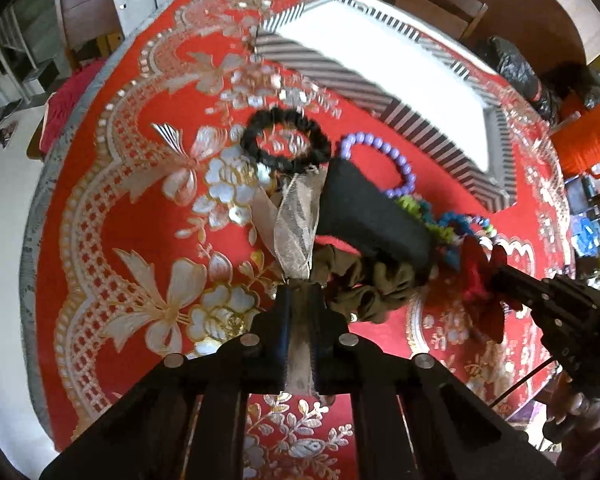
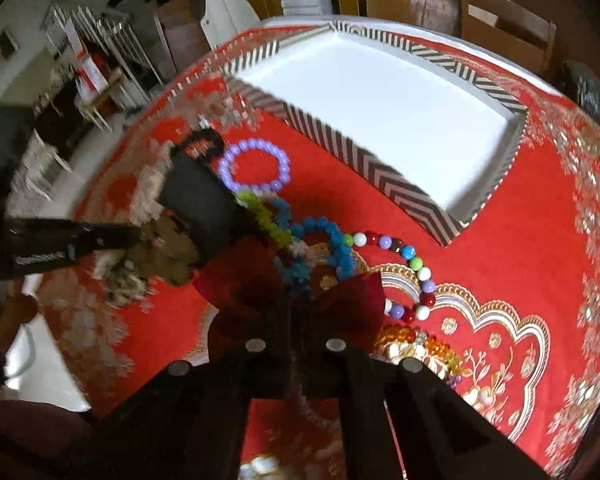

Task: Organize jewelry
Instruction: 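Carry both items into the striped tray and open both grippers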

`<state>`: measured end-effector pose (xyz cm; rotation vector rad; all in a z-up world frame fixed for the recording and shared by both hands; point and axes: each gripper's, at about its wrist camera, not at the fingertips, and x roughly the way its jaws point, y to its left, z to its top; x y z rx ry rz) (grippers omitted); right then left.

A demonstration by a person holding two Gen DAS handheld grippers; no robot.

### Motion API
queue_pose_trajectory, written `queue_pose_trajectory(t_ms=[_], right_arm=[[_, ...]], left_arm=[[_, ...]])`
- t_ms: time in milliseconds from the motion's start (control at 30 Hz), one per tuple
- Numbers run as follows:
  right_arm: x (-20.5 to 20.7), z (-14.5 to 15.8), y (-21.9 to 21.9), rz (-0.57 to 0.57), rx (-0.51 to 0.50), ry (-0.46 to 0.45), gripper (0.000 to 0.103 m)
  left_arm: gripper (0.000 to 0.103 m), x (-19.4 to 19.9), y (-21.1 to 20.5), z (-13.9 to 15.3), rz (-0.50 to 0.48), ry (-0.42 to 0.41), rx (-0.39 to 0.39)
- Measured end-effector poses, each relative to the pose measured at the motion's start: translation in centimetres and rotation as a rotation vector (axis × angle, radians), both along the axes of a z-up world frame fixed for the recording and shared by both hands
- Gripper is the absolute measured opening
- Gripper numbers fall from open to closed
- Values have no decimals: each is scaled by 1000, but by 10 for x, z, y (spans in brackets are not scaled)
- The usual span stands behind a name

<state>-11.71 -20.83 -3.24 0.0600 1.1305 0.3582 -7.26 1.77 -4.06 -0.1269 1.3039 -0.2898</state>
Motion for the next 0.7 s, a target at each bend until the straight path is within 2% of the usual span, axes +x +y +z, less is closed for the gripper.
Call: queue_pose_trajectory(t_ms=[200, 300, 500, 600, 700], right_arm=[[-3, 28, -13, -35, 75, -38, 2], [3, 47, -16, -45, 57, -88, 2], [37, 75, -30, -114, 5, -178, 2], [66, 74, -38, -157, -17, -175, 2], [98, 60, -39, -193, -48, -148, 2]], left_arm=[[0, 5, 14, 42, -15, -65, -39], [0, 18, 10, 64, -21, -100, -72], [0, 77, -18, 94, -62, -197, -97], [0, 111, -34, 99, -76, -227, -93], [0, 151, -50, 88, -84, -234, -68]])
